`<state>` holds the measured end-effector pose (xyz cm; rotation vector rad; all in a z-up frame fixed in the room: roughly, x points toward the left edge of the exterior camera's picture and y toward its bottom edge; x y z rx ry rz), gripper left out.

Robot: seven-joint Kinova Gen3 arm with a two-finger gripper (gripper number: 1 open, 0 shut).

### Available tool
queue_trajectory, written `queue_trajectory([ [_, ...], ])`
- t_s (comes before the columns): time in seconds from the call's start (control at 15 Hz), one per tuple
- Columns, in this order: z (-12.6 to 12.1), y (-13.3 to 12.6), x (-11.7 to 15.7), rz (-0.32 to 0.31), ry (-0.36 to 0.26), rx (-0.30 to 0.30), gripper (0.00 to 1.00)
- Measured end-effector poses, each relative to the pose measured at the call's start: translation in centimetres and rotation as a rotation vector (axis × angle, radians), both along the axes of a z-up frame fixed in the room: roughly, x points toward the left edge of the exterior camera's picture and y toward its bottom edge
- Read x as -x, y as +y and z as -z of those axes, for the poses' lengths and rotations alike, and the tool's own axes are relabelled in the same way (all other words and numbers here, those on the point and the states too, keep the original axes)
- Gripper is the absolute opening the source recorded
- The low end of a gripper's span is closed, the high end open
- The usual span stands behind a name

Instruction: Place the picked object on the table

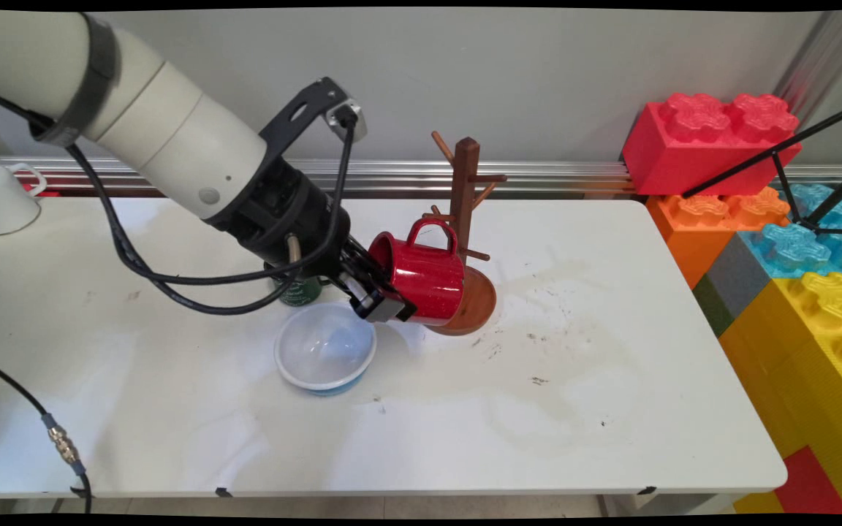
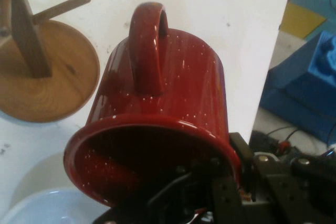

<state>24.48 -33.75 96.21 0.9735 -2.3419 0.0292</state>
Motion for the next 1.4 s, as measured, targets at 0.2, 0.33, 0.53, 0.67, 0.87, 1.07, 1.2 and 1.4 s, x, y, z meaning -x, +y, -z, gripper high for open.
queue_trajectory([
  [0.2, -0.2, -0.1, 0.8, 0.03, -0.043, 0.01, 0.0],
  [0.33, -0.3, -0.2, 1.5, 0.048, -0.073, 0.012, 0.0],
  [0.53, -0.2, -0.6, 2.7, 0.067, -0.127, 0.007, 0.0],
  [0.67, 0.0, -0.9, 3.5, 0.072, -0.162, -0.001, 0.0],
  [0.87, 0.4, -1.3, 4.8, 0.077, -0.225, -0.023, 0.0],
  [1.07, 1.0, -1.6, 6.1, 0.077, -0.293, -0.067, 0.0],
  [1.2, 1.3, -1.6, 6.8, 0.084, -0.322, -0.092, 0.0],
  [1.4, 1.9, -1.9, 8.1, 0.102, -0.363, -0.126, 0.0],
])
